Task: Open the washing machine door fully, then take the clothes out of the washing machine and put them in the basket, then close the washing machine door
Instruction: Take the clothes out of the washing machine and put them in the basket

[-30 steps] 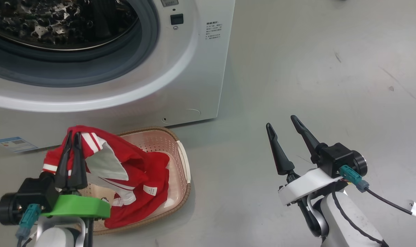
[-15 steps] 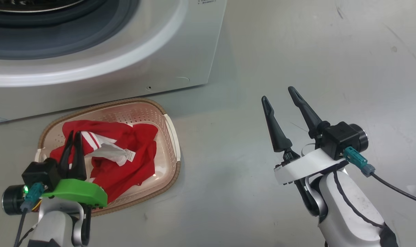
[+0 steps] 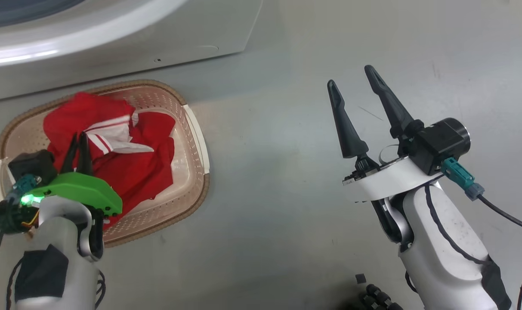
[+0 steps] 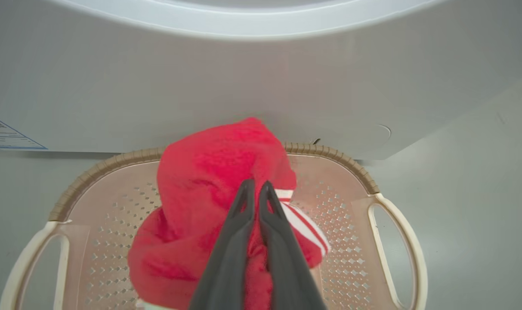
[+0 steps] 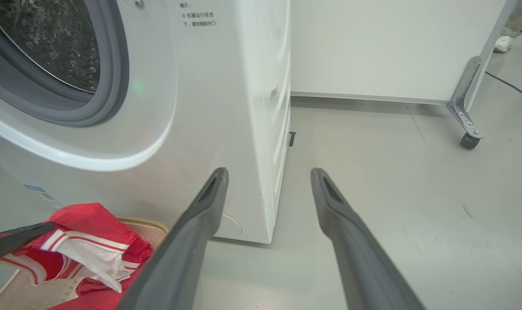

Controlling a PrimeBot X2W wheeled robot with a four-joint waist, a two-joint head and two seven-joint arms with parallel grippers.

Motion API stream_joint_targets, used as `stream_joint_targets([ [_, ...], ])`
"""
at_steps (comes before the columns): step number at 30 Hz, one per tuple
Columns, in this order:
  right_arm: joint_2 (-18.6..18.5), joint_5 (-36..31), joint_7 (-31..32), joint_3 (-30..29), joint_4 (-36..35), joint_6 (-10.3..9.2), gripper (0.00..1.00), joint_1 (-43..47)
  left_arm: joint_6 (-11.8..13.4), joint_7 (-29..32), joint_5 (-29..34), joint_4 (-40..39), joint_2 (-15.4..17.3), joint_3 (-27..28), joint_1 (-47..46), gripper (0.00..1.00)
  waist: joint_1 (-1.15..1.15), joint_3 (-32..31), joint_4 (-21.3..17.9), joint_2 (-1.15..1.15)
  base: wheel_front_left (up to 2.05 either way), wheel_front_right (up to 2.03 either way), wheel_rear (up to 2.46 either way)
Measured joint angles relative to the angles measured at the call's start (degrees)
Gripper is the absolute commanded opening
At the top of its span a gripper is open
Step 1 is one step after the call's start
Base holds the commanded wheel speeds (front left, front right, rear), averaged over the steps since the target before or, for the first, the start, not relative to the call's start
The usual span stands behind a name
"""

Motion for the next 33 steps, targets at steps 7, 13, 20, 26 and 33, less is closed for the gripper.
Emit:
stream_joint_targets([
  [7,0.0,-0.5,0.0,0.8,-1.2,0.00,1.00,-3.1,0.0,1.7,-1.2,6.2,-0.2,1.0,-5.4,0.00,0.00,5.0,-0.4,0.00,0.00,0.00,0.00],
  [13,0.0,-0.5,0.0,0.9,-1.6,0.00,1.00,-4.2,-0.3,2.4,-1.9,10.8,-0.2,1.9,-8.5,0.00,0.00,8.3,-0.9,0.00,0.00,0.00,0.00],
  [20,0.0,-0.5,0.0,0.7,-1.3,-0.01,1.00,-4.9,-1.1,3.1,-2.0,15.1,-0.1,1.7,-11.3,0.00,0.00,10.5,-1.0,0.00,0.00,0.00,0.00],
  [26,0.0,-0.5,0.0,0.5,-0.6,-0.01,1.00,-5.2,-2.5,1.3,-1.6,18.4,0.0,0.2,-12.9,0.18,0.00,10.1,-0.6,0.00,0.00,0.00,0.00],
  [33,0.0,-0.5,0.0,0.3,0.5,-0.04,1.00,-5.6,-3.3,-1.3,-1.6,22.1,-0.2,0.1,-13.2,1.00,0.00,8.3,-0.1,0.00,0.00,0.00,0.00],
])
